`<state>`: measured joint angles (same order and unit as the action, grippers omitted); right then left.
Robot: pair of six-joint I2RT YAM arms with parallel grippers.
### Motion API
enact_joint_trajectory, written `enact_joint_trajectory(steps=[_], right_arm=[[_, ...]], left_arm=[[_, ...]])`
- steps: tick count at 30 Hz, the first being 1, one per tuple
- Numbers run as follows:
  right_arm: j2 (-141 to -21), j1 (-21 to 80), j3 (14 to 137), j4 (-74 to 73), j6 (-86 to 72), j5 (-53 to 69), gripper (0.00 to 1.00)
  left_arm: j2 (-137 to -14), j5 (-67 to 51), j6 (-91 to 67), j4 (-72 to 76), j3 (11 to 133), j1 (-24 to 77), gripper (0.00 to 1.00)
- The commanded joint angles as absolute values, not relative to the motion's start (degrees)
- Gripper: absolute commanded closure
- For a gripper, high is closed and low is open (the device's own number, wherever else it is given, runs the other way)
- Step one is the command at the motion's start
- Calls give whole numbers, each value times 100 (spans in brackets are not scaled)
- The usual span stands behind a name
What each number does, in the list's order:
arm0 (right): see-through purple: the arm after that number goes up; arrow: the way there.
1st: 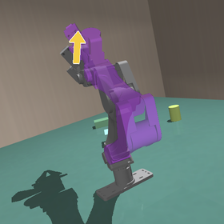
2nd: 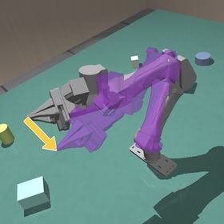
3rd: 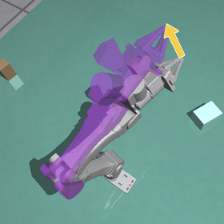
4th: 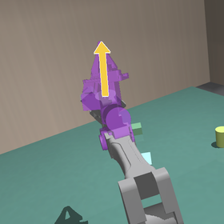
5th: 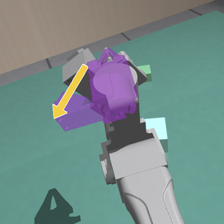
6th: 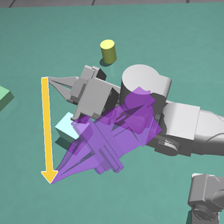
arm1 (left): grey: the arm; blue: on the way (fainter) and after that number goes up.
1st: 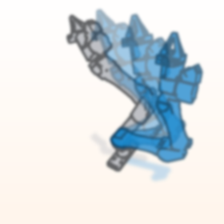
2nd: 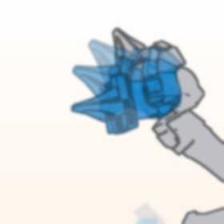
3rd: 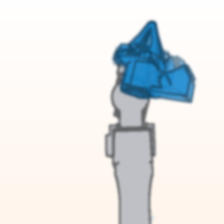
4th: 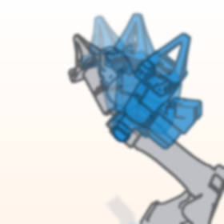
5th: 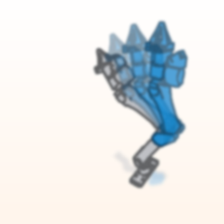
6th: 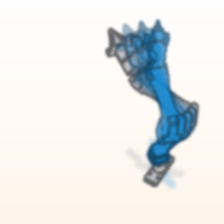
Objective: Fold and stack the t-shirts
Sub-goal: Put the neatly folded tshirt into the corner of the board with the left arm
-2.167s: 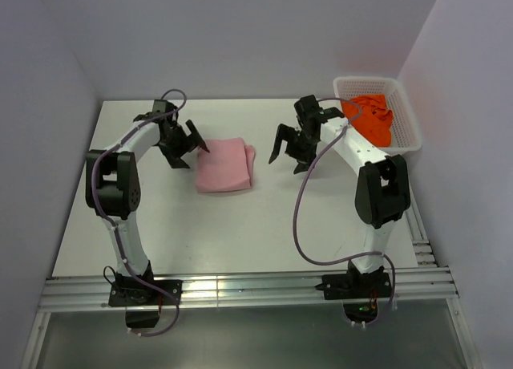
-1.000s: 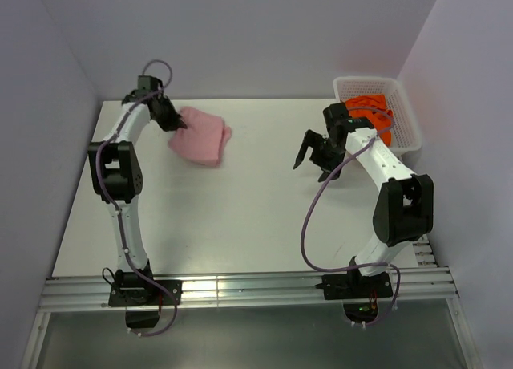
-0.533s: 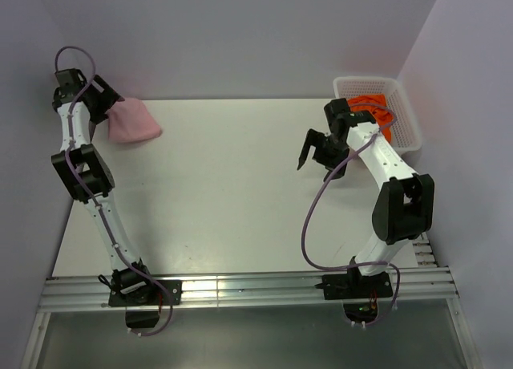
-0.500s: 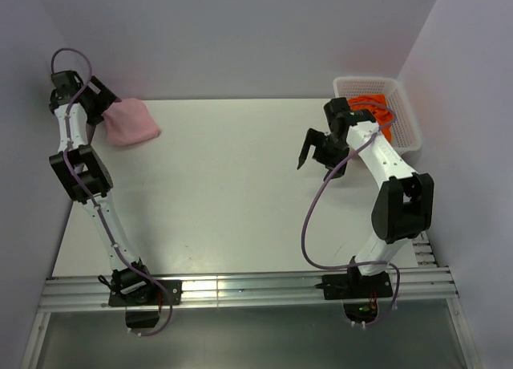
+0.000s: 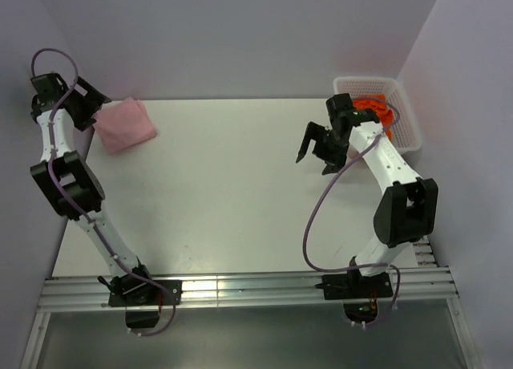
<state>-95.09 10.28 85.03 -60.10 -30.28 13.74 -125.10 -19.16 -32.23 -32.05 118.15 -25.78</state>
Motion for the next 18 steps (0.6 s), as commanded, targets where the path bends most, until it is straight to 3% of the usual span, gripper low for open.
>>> enact_joint_trajectory(steps=[1, 4, 11, 18], right_arm=[[-8660, 1125, 8456, -5442, -2927, 1380, 0], [-8185, 1274, 8446, -5195, -2883, 1143, 0], [-6620, 1774, 7824, -4694, -2733, 229, 0], [-4705, 2030, 6691, -4404, -2856, 9, 0]], left_arm=[[-10919, -2354, -3603, -2375, 10561, -2664, 1], [-9907, -2129, -3447, -2275, 8820, -2164, 1], [-7977, -380, -3462, -3393, 7973, 434, 0], [-5961, -26, -4034, -3945, 7015, 1160, 0]])
